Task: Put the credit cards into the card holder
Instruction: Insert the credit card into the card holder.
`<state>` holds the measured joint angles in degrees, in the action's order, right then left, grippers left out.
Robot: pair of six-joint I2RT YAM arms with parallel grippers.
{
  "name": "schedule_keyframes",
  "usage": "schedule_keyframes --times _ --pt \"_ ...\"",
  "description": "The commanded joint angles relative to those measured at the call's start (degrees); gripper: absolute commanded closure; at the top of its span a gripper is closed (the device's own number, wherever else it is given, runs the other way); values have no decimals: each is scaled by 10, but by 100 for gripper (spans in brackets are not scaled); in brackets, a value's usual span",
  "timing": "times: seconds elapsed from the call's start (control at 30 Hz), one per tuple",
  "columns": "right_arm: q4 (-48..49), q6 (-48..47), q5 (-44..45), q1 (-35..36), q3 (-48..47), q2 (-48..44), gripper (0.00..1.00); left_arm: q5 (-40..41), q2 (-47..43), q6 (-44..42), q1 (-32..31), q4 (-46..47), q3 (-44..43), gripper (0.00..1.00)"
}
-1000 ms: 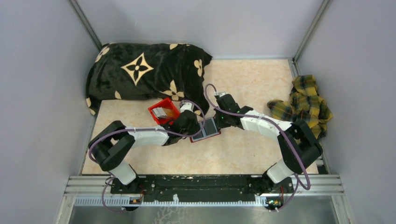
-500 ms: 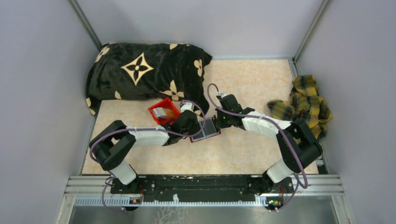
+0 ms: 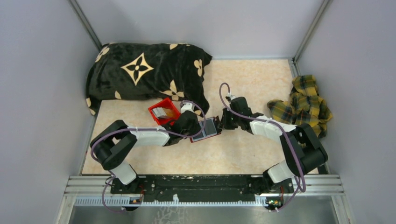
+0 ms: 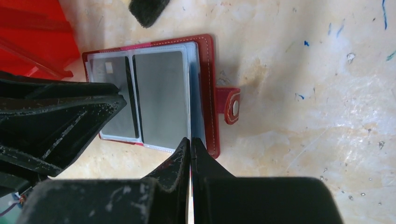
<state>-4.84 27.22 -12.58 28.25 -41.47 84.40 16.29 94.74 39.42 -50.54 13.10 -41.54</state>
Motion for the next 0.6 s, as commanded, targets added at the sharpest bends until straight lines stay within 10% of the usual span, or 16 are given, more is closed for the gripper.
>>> schedule_keyframes --times 0.0,0.57 --pt "57 32 -48 -15 19 -30 100 3 22 0 -6 -64 23 68" --pt "147 94 -104 -21 59 -47 100 22 13 4 -23 -91 20 69"
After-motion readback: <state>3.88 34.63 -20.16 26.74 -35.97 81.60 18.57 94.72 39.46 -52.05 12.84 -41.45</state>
